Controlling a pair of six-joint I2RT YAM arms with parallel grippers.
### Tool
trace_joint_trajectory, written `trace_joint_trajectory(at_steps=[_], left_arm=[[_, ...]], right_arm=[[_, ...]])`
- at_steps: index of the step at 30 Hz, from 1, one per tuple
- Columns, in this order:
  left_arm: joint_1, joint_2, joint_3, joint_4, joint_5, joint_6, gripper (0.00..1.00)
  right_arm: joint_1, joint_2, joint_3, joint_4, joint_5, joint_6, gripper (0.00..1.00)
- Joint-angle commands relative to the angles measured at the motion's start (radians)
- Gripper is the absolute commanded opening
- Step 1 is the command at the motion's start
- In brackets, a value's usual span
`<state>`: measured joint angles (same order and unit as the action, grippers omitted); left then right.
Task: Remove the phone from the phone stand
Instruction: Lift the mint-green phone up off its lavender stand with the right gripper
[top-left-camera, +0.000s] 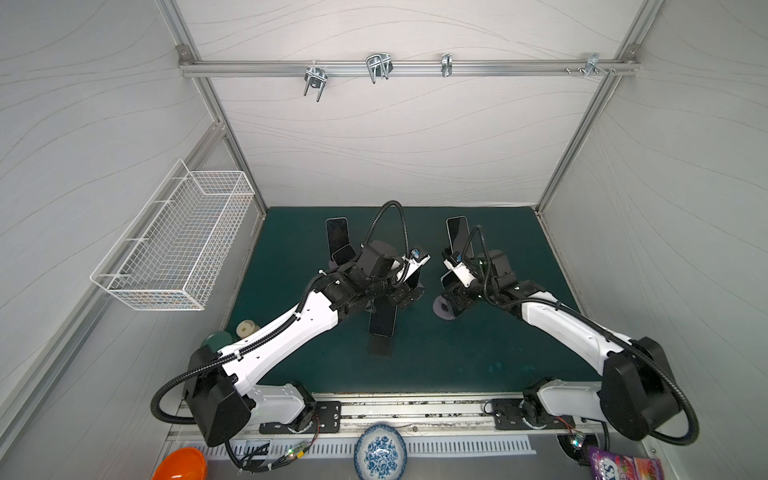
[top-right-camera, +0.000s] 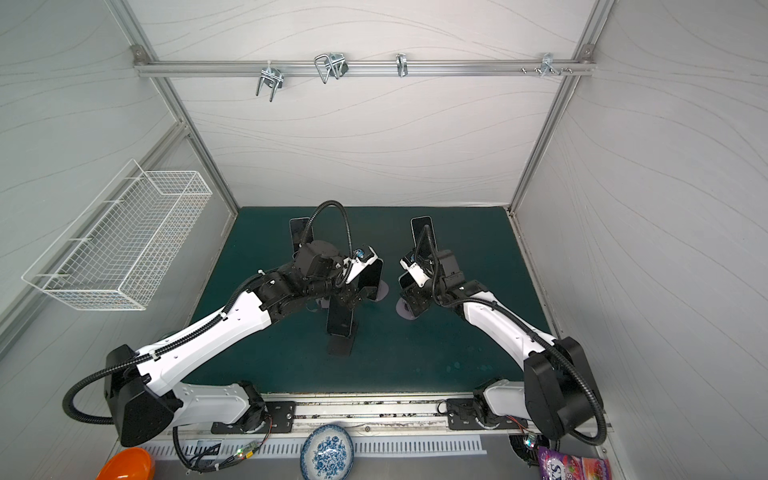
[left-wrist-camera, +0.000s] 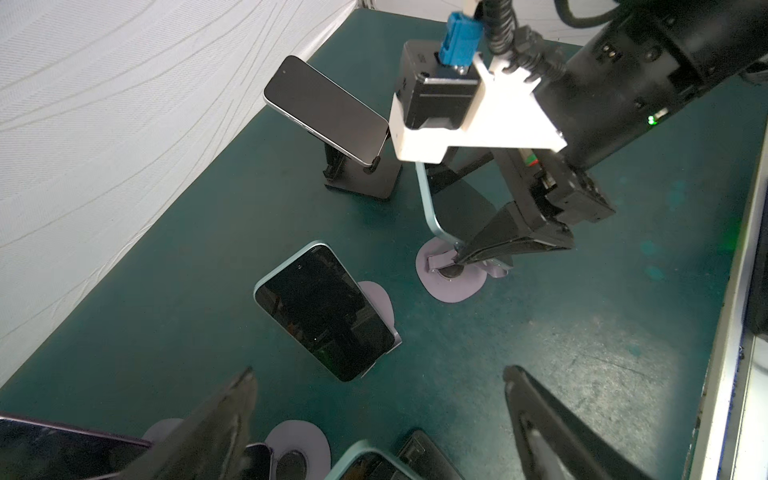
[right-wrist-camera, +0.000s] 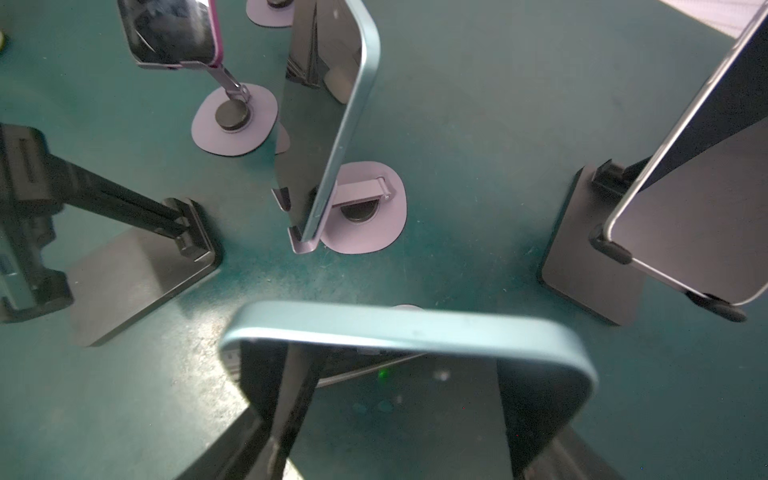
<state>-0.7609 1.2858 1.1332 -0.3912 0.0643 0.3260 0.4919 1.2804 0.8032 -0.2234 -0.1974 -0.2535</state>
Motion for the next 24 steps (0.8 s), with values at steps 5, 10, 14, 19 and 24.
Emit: trace_joint_trajectory(at_steps=[5, 10, 14, 19, 24], left_arm=[[-0.004, -0.028, 0.001, 0.033, 0.026, -0.017, 0.94], [-0.004, -0.039, -0.005, 0.032, 0.031, -0.028, 0.94], [-0.004, -0.044, -0.009, 0.044, 0.035, -0.030, 0.94], [-0.005, -0.047, -0.009, 0.061, 0.029, -0.029, 0.94], [-0.005, -0.040, -0.008, 0.078, 0.017, -0.063, 0.94]], right_arm=[[0.007, -0.063, 0.054, -0.026, -0.029, -0.021, 0.71], [0.006, -0.091, 0.068, -0.035, -0.038, -0.018, 0.70], [0.006, -0.111, 0.083, -0.049, -0.037, -0.007, 0.70], [0.005, -0.130, 0.097, -0.057, -0.039, 0.013, 0.68], [0.007, -0.146, 0.102, -0.084, -0.052, 0.018, 0.66]])
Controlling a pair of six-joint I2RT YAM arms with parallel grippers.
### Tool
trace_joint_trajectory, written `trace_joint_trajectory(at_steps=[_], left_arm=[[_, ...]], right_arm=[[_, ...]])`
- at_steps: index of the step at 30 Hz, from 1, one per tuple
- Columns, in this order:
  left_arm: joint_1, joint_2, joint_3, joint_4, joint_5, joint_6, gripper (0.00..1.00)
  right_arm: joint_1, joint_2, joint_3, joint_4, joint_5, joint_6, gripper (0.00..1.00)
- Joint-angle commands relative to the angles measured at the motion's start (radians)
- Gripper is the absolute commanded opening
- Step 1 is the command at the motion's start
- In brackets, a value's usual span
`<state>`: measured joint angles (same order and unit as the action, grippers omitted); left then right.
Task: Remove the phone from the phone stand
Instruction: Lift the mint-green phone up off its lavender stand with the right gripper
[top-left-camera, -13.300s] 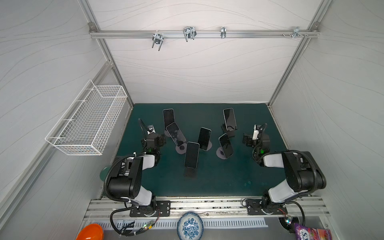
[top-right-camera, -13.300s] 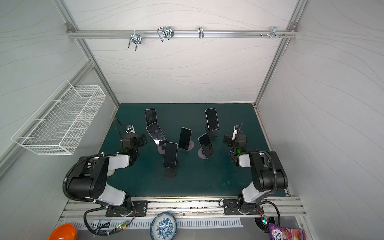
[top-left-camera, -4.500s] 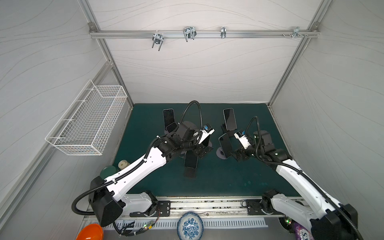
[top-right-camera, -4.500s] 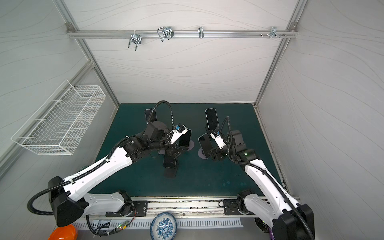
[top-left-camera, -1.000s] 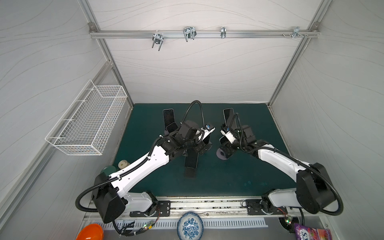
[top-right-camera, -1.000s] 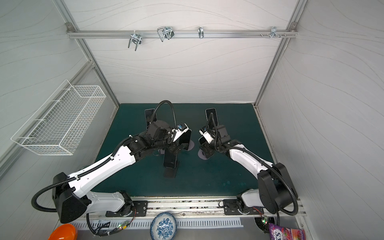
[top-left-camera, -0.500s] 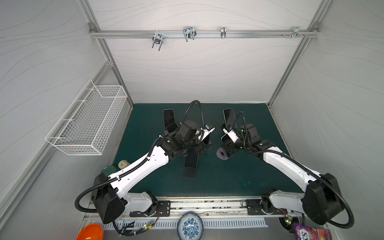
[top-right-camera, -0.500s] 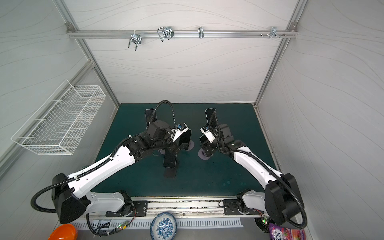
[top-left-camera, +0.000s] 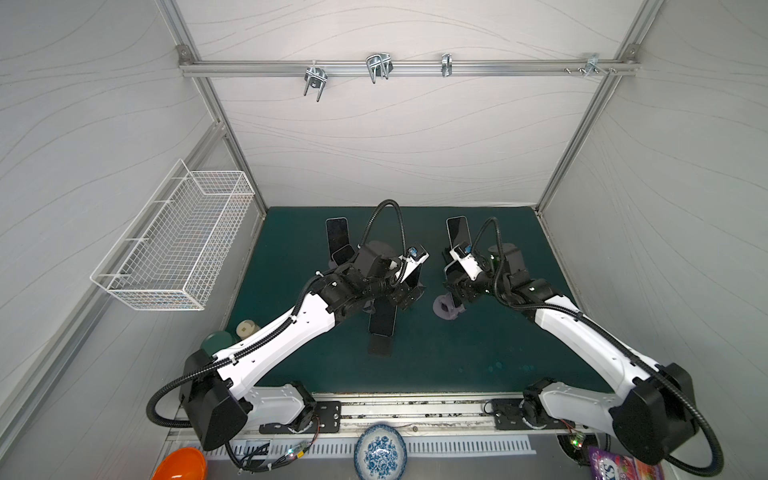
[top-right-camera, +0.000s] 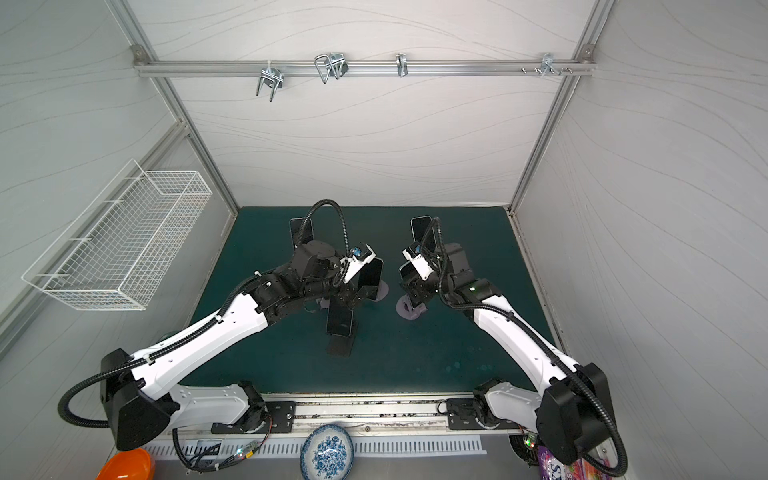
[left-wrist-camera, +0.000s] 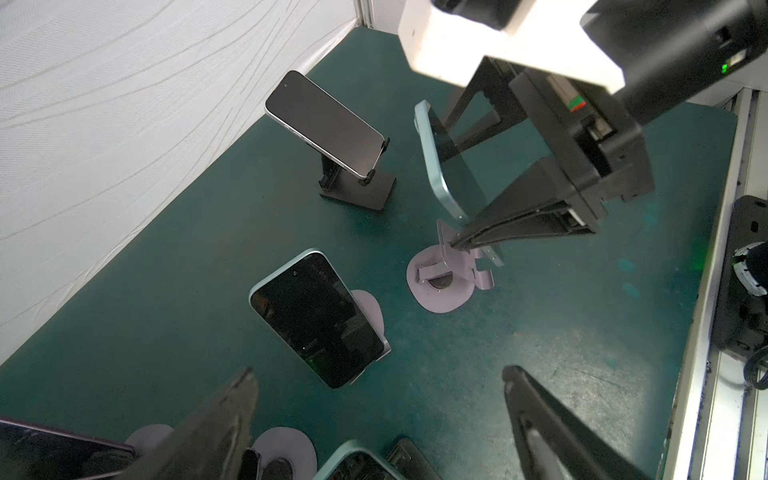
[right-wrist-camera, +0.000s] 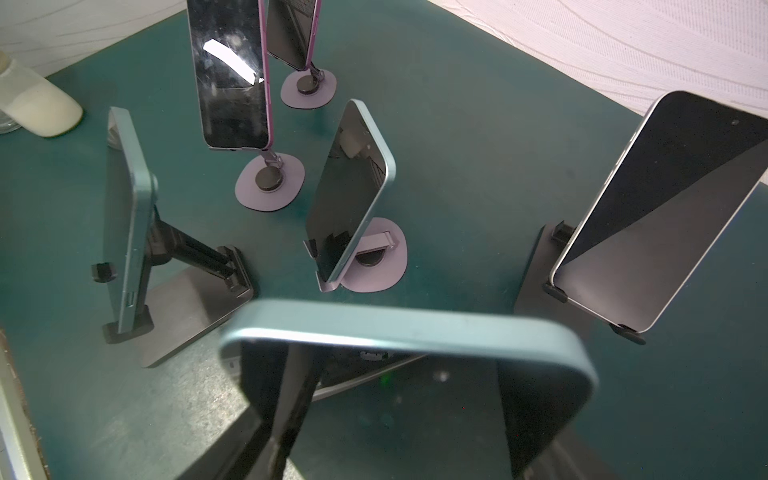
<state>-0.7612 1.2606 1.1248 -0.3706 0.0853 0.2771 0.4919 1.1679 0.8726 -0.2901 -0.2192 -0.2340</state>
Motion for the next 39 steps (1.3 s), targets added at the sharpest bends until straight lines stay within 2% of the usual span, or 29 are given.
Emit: trace_joint_trajectory(at_steps=[1, 25, 39], left_arm=[[-0.004, -0.014, 0.000, 0.058, -0.007, -0.018, 0.94], [-0.004, 0.015, 0.053, 0.005, -0.051, -0.042, 0.93], [-0.007, 0.081, 0.092, 0.065, -0.083, -0.069, 0.92]], right_arm=[[0.007, -0.039, 0.035, -0.026, -0.032, 0.000, 0.66], [0.007, -0.097, 0.048, -0.086, -0.029, 0.092, 0.65], [-0.039, -0.098, 0.079, -0.145, -0.008, 0.111, 0.64]])
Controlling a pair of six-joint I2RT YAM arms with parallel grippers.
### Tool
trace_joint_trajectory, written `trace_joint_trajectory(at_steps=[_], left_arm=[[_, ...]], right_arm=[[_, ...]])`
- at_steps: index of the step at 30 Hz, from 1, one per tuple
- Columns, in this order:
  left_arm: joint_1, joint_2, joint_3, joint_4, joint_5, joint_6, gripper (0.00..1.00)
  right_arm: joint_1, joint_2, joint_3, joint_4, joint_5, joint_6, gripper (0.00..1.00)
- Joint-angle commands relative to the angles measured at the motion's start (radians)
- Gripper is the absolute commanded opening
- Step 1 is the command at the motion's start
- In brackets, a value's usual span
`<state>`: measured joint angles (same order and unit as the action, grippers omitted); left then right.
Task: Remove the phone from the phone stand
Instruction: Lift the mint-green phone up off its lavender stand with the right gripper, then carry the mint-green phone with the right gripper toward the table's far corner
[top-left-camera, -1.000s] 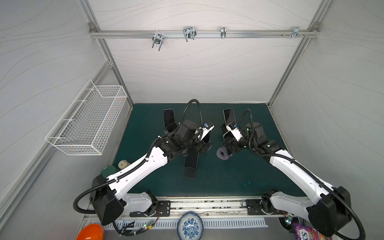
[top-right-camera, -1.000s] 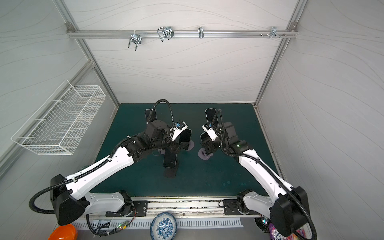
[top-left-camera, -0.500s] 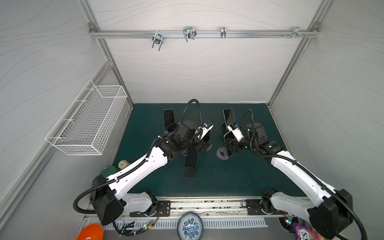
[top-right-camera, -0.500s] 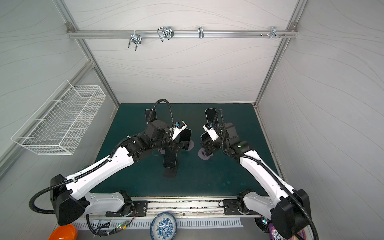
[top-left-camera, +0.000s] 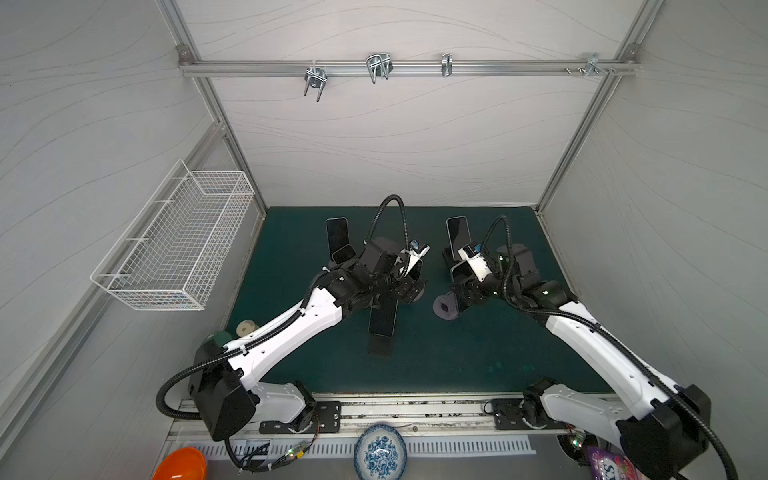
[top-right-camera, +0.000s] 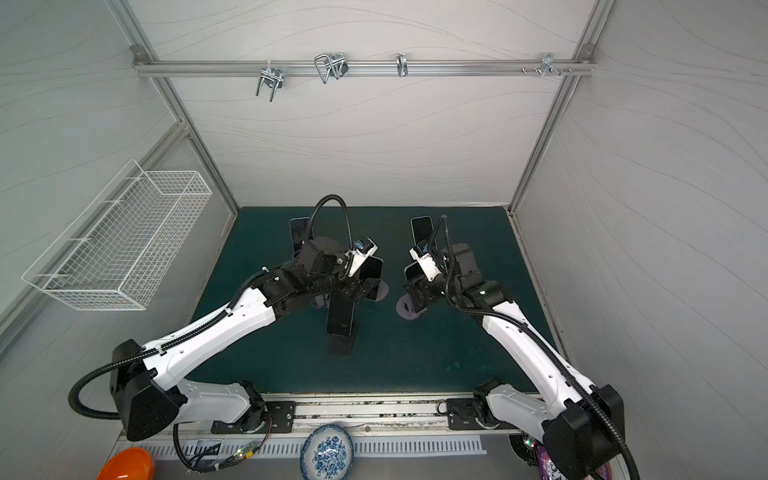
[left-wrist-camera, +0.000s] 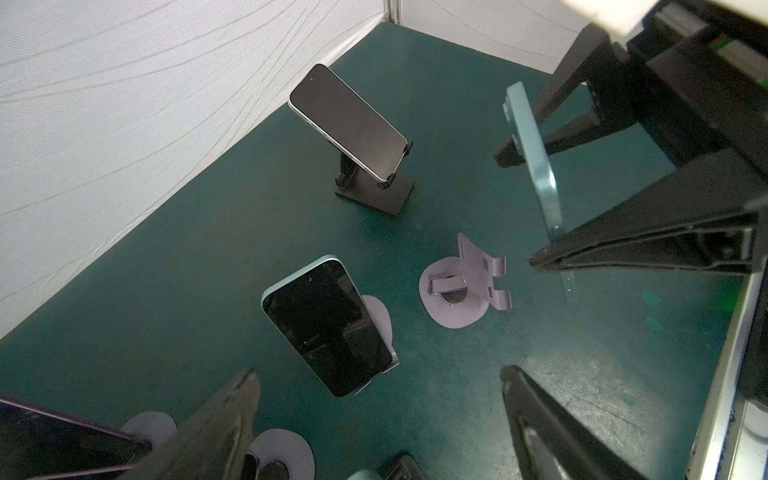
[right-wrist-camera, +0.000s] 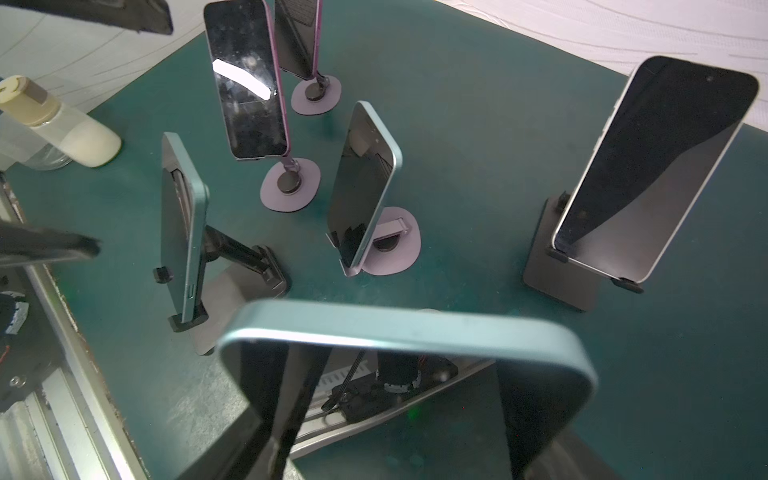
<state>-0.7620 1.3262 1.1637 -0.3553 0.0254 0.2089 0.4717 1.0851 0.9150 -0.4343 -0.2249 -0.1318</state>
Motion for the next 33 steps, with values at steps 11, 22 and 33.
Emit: trace_joint_trajectory(at_steps=[11, 22, 33], left_arm=[[-0.006, 0.092, 0.129, 0.058, -0.021, 0.100, 0.92], [0.002, 0.137, 0.163, 0.091, 0.035, 0.204, 0.94], [0.099, 0.134, 0.177, 0.113, 0.157, 0.204, 0.95]], right_arm=[[-0.085, 0.079, 0.122, -0.018, 0.022, 0.062, 0.62], [-0.120, 0.162, 0.181, -0.036, 0.082, -0.043, 0.61], [-0.226, 0.308, 0.308, -0.034, 0.077, -0.064, 0.51]])
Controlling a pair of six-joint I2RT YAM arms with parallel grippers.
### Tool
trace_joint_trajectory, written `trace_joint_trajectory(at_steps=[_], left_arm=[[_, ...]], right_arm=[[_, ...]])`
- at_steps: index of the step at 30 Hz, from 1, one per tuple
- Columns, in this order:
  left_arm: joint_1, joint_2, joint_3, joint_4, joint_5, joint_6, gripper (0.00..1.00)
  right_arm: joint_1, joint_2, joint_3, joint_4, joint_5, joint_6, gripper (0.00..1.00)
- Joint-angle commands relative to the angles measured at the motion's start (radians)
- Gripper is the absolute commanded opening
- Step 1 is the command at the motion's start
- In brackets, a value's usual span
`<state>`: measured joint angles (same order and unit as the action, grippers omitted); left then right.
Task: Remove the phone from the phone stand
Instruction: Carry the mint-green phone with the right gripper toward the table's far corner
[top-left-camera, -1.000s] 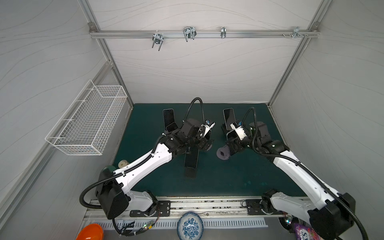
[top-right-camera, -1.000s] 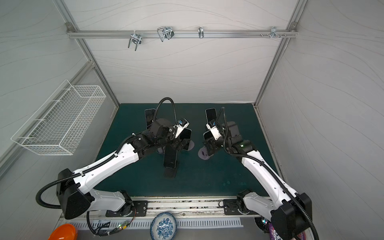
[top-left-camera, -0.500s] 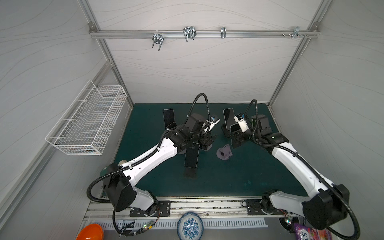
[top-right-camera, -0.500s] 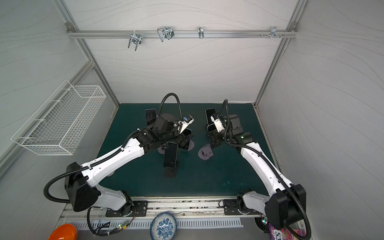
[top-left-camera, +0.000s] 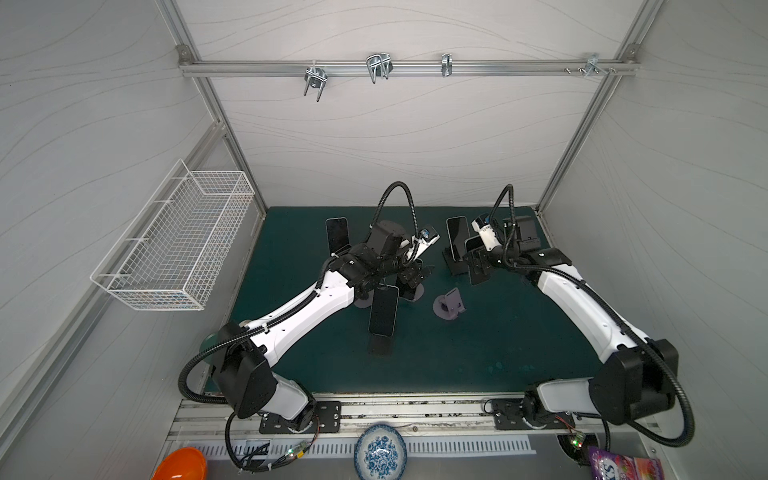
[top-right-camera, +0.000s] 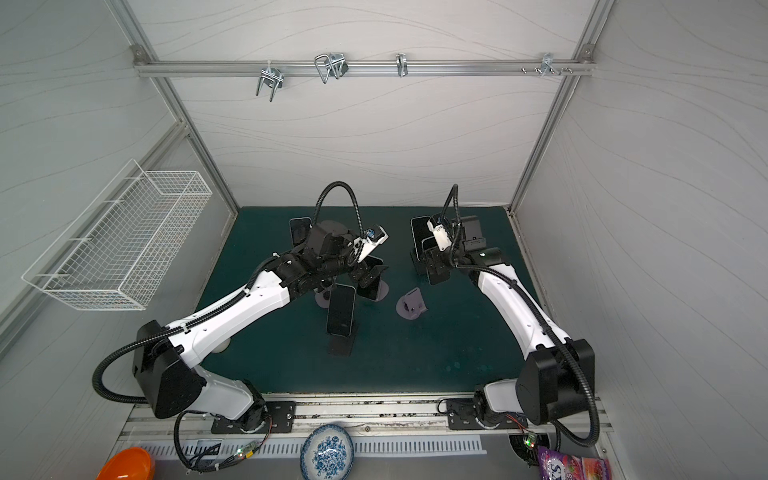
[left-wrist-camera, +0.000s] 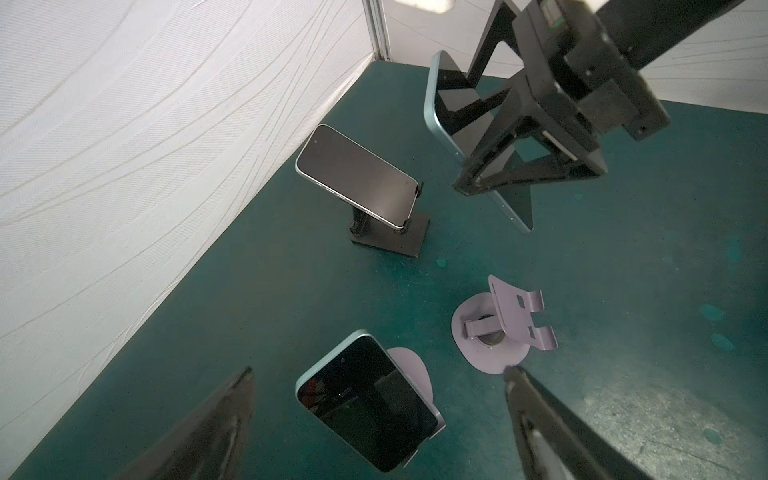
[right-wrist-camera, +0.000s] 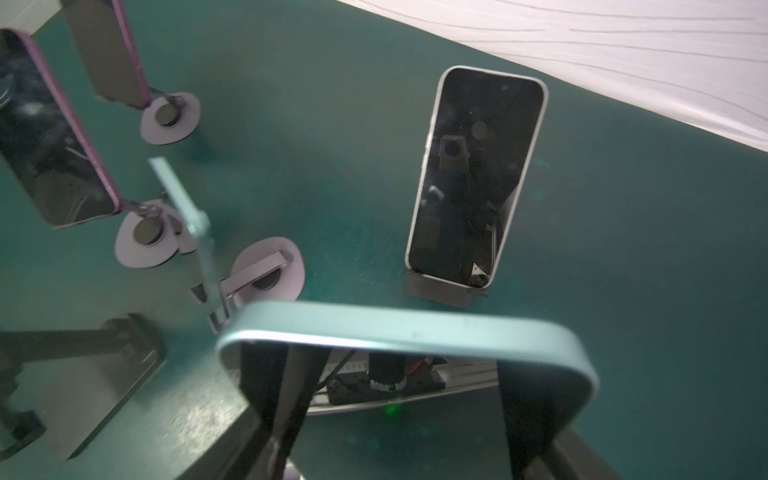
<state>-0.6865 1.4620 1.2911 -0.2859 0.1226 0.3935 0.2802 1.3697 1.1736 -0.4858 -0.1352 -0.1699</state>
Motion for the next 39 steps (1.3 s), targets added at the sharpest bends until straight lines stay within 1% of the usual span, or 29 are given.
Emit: trace_joint_trajectory(at_steps=[1, 6, 10, 13, 14, 19, 21, 25, 29, 34, 36, 39], left_arm=[[0.032, -0.006, 0.048, 0.040, 0.064, 0.013, 0.95], [0.067, -0.024, 0.033, 0.041, 0.073, 0.005, 0.95], [0.085, -0.039, 0.019, 0.044, 0.099, 0.002, 0.95], [0.100, -0.056, 0.004, 0.045, 0.125, -0.013, 0.95], [0.104, -0.062, -0.003, 0.043, 0.137, -0.020, 0.95], [0.120, -0.086, -0.011, 0.026, 0.151, -0.014, 0.95], [0.119, -0.093, -0.011, 0.011, 0.148, -0.004, 0.95], [0.119, -0.107, -0.021, 0.001, 0.147, -0.001, 0.95], [0.119, -0.118, -0.033, 0.006, 0.155, -0.001, 0.95], [0.105, -0.126, -0.040, -0.002, 0.152, -0.002, 0.95], [0.098, -0.129, -0.041, -0.006, 0.156, 0.006, 0.95], [0.079, -0.126, -0.029, -0.024, 0.150, 0.022, 0.95]], right_arm=[[-0.045, 0.036, 0.055, 0.016, -0.013, -0.026, 0.50], [-0.119, 0.104, 0.086, 0.021, 0.008, -0.013, 0.51], [-0.165, 0.160, 0.115, 0.024, 0.024, -0.006, 0.49], [-0.197, 0.229, 0.151, 0.039, 0.040, -0.003, 0.46], [-0.207, 0.258, 0.170, 0.041, 0.051, 0.033, 0.46], [-0.237, 0.375, 0.242, 0.054, 0.063, 0.050, 0.45], [-0.248, 0.409, 0.262, 0.053, 0.053, 0.048, 0.42], [-0.281, 0.474, 0.300, 0.023, 0.016, 0.058, 0.42], [-0.304, 0.520, 0.321, 0.035, 0.020, 0.053, 0.41], [-0.329, 0.590, 0.398, -0.025, 0.020, 0.052, 0.40], [-0.334, 0.617, 0.426, -0.050, 0.026, 0.055, 0.38], [-0.338, 0.635, 0.433, -0.065, 0.020, 0.055, 0.38]])
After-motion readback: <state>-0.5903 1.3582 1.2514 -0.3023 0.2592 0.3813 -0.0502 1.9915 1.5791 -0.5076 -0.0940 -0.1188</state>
